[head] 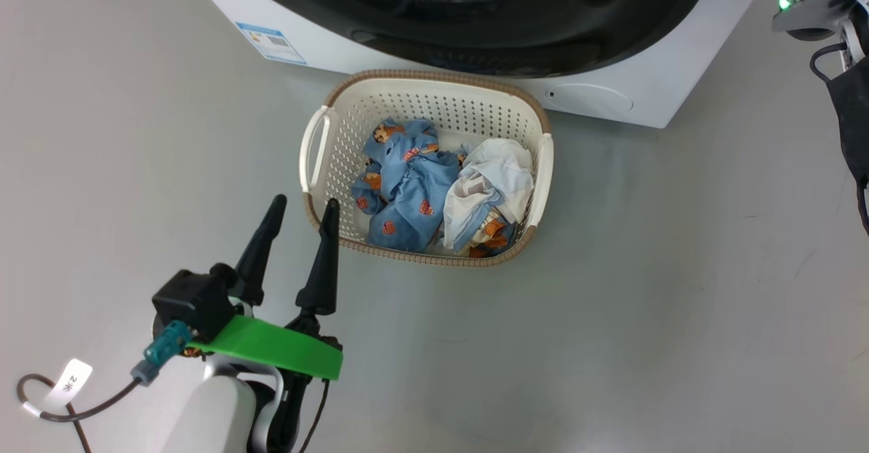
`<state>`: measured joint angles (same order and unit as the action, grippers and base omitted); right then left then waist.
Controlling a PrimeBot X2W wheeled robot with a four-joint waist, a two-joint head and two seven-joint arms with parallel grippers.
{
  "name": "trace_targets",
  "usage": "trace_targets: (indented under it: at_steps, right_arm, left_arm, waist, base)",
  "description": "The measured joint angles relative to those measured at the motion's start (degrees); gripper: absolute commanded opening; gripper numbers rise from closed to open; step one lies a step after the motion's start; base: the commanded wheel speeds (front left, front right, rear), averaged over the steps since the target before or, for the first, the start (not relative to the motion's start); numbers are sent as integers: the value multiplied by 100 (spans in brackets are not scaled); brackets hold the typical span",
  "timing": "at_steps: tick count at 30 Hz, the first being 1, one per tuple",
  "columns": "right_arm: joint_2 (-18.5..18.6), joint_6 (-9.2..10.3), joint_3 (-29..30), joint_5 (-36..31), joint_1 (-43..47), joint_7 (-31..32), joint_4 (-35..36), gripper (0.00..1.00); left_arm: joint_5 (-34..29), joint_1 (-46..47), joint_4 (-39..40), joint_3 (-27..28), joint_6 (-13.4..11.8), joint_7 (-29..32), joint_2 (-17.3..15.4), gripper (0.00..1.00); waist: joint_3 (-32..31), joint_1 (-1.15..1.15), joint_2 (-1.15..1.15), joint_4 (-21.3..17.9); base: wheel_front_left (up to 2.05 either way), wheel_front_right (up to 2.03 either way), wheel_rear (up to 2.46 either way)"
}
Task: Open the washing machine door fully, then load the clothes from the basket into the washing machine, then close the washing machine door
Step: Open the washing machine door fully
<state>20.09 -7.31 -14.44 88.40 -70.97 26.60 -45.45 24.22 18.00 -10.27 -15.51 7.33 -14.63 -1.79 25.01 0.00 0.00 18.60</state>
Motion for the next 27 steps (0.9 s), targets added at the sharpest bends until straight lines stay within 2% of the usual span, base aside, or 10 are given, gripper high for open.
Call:
trace_targets:
  at_steps: [7, 27]
  right_arm:
    - [26, 0, -133, 57, 334, 299, 380, 0]
    - [-158, 0, -450, 112, 1433, 582, 1235, 0]
  left_arm:
    - [16, -7, 0, 30, 0, 0, 1, 100]
    - [-49, -293, -10, 168, 0, -1, -1, 100]
  waist:
    - [-134, 0, 0, -66]
    - [-561, 0, 0, -229]
  base:
    - [0, 0, 0]
    - [0, 0, 0]
